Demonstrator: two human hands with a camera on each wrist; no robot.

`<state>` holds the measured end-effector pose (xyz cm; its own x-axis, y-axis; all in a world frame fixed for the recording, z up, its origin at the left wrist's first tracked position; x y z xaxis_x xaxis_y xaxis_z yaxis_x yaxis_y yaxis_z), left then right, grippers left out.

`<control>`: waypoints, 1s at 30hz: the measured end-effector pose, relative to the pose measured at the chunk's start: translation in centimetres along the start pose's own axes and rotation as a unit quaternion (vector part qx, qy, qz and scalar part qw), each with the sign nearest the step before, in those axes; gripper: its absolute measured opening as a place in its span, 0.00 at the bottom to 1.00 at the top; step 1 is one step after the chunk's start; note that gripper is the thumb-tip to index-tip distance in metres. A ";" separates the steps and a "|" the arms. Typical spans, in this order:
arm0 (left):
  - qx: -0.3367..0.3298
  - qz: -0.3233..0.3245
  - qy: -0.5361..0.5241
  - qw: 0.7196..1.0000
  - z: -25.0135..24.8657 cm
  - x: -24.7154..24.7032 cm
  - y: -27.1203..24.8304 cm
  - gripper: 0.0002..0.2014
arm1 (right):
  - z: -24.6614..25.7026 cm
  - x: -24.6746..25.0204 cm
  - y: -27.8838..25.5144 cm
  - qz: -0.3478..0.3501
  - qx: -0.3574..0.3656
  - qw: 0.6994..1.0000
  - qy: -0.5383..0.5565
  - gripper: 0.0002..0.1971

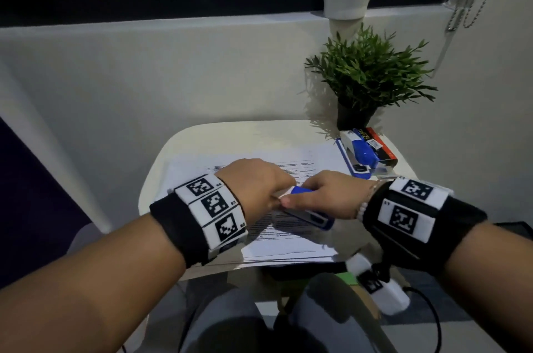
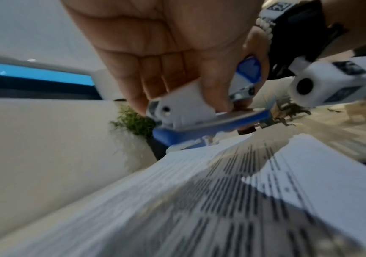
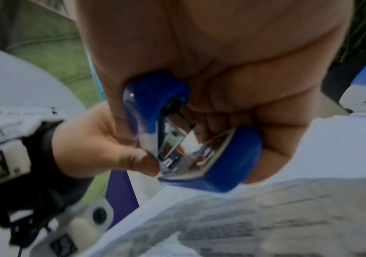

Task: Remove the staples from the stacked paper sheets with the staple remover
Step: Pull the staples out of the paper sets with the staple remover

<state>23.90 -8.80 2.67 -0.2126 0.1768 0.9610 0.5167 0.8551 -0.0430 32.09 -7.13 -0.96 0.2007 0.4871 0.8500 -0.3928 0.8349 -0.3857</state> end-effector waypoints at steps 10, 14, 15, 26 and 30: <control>0.358 0.010 0.024 0.933 19.4 4.8 -4.2 0.23 | 0.2 -2.9 3.5 -0.051 -0.107 0.809 0.576 0.15; 0.394 0.044 0.019 0.918 22.5 3.7 -4.7 0.25 | 0.6 -4.8 3.9 -0.027 -0.090 0.709 0.699 0.08; 0.396 0.039 0.011 0.917 22.9 3.4 -4.8 0.30 | 0.5 -5.0 3.9 -0.020 -0.086 0.697 0.711 0.08; 0.346 -0.024 0.030 0.937 23.4 3.2 -3.7 0.26 | 0.3 -5.3 4.4 0.007 -0.068 0.690 0.720 0.14; 0.329 -0.164 -0.116 0.922 22.7 5.1 -4.9 0.10 | 0.2 -5.4 4.5 0.006 -0.065 0.690 0.721 0.15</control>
<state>1.43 -1.01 1.54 -0.4799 -0.1108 0.8703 -0.2074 0.9782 0.0102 29.02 -6.01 -7.20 0.9191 0.1654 -0.3577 -0.3376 0.7986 -0.4983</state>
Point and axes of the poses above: each hand's wrist, its own y-axis towards the middle knuckle, its own x-axis out of the back of the hand, z = x × y, the point moved 9 cm from there along y, towards the middle knuckle, and after that the axes turned 14 degrees about -y, right-handed, at the moved point
